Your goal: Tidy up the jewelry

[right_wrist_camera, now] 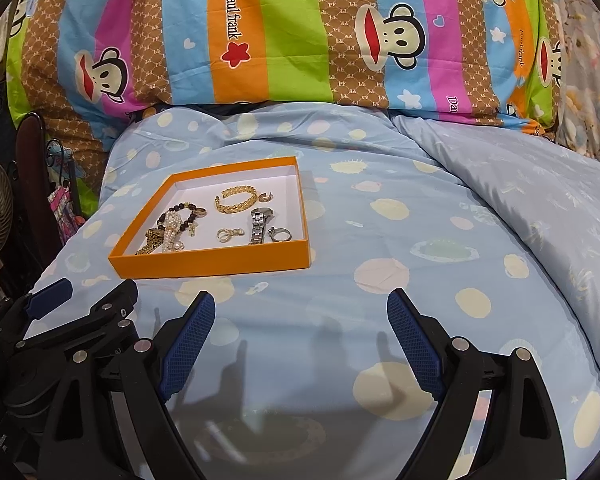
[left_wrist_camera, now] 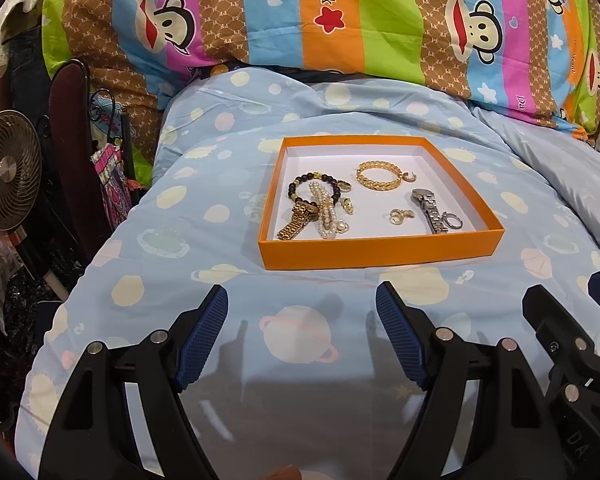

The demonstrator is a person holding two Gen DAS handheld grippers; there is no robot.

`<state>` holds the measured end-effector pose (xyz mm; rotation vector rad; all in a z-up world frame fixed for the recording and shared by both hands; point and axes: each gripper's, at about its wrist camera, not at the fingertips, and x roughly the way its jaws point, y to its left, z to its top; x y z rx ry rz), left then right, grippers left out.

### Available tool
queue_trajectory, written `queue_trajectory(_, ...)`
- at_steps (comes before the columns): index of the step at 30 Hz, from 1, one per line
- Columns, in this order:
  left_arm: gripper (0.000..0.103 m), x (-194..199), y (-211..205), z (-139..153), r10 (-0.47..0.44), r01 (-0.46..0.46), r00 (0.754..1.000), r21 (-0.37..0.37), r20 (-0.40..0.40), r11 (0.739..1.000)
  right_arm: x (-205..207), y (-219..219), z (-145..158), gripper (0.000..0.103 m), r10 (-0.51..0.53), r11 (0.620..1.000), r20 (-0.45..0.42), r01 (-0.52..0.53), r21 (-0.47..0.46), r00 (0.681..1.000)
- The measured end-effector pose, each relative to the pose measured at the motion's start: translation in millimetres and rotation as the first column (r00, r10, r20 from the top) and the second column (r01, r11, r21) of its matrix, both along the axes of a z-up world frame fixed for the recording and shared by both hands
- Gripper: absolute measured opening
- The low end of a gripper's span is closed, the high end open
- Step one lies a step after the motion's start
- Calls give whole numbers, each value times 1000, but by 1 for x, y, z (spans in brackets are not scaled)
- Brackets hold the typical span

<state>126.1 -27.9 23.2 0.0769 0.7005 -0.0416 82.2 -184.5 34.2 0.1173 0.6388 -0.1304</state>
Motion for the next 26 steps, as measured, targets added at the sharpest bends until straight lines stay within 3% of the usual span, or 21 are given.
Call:
queue_trajectory(11,74,5,3,-3,-38,36,999,-40,-30,999,1,-1,1,86,-6,1000,0,6,-13,1000)
queue_trajectory(26,74,2,4,-1,-27,26,1000,-35,-8,999,0,1,0,86,-5,1000,5,5,-17,1000)
